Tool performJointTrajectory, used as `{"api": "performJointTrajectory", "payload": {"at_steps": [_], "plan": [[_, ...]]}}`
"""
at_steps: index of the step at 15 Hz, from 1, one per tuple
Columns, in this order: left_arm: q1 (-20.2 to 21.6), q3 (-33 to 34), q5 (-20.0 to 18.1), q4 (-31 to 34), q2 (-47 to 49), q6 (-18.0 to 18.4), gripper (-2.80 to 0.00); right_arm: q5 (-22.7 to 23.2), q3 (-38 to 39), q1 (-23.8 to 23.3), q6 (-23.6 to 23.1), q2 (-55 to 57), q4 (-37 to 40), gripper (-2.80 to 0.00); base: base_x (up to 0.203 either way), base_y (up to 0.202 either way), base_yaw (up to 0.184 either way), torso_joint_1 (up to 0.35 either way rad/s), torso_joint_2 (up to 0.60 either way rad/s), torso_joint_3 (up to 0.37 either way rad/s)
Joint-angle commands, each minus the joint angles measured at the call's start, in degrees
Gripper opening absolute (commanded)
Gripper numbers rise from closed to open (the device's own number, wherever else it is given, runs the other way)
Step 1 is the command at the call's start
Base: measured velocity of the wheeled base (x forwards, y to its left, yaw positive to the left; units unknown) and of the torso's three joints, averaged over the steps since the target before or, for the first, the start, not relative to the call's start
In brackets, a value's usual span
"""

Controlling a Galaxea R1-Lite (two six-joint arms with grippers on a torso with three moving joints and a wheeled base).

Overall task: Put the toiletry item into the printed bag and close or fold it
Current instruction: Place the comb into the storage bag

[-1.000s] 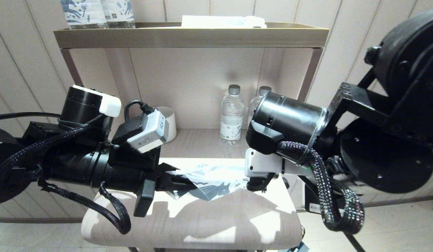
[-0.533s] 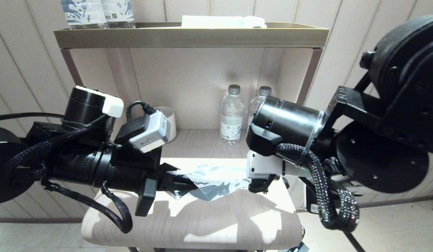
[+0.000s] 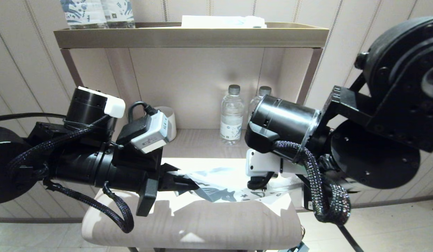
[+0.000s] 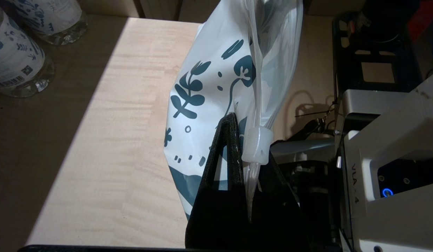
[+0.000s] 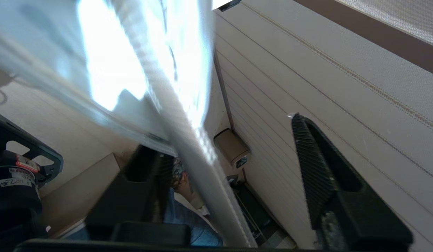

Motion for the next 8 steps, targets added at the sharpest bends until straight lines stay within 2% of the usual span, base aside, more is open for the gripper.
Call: {"api": "performJointTrajectory", "payload": {"at_steps": [1, 5, 8], "plan": [[0.0, 0.0, -0.3, 0.0, 0.1, 0.2, -2.80, -0.2, -0.1, -0.2, -0.2, 0.0, 0.5, 0.00, 0.000, 0.000, 0.000, 0.000, 0.00, 0.000], [0.3, -0.6, -1.1, 0.0, 0.1, -0.2, -2.80, -0.2, -2.7, -0.6, -0.2, -0.5, 0.3, 0.00, 0.000, 0.000, 0.000, 0.000, 0.00, 0.000], [1.9, -1.6, -2.7, 0.0, 0.2, -2.1, -2.80, -0.2, -2.8, -0.6, -0.2, -1.9, 0.1, 0.00, 0.000, 0.000, 0.000, 0.000, 0.00, 0.000]]}}
